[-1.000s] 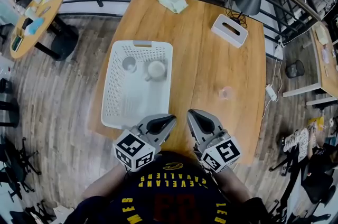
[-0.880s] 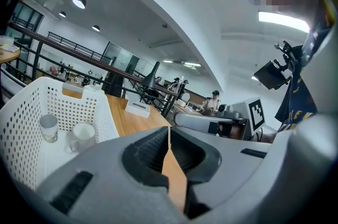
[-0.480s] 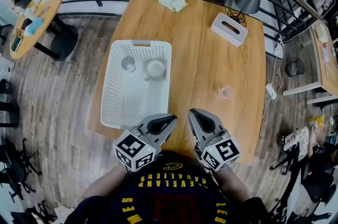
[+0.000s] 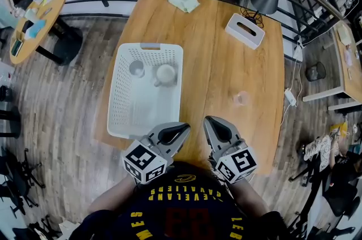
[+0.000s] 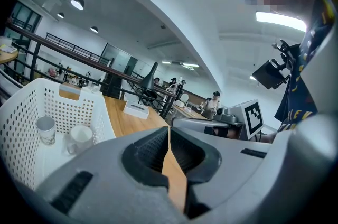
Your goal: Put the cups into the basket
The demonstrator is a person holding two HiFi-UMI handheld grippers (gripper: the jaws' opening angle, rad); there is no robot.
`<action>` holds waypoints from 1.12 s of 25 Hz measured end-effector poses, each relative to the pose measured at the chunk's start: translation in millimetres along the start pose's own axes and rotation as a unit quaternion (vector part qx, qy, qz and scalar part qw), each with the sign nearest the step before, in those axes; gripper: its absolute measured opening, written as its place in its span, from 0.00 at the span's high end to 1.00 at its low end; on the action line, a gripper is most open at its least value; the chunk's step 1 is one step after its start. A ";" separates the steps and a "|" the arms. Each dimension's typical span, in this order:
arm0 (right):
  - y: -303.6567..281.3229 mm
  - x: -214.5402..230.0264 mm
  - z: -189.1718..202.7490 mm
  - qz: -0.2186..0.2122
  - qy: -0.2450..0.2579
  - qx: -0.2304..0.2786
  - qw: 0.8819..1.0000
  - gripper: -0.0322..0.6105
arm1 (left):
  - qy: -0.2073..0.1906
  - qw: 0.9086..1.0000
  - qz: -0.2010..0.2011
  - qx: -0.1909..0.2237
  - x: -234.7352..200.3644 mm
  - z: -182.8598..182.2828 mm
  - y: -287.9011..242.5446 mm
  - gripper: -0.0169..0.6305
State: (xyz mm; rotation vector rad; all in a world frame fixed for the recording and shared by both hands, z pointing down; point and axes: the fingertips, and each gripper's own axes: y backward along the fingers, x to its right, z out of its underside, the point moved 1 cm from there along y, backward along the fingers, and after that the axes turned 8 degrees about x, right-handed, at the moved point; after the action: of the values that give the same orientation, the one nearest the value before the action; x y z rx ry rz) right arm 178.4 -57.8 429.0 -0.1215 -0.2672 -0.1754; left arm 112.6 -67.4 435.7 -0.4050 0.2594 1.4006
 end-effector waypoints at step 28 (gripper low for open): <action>5.1 2.1 7.4 0.007 -0.015 -0.004 1.000 0.93 | 0.022 1.000 0.009 -0.001 0.9 5.4 0.0 0.95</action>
State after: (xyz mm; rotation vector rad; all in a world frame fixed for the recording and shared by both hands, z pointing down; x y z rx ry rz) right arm 179.5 -52.2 436.2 -0.1334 -0.2959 -0.1600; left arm 112.4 -64.4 440.2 -0.4364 0.2994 1.4112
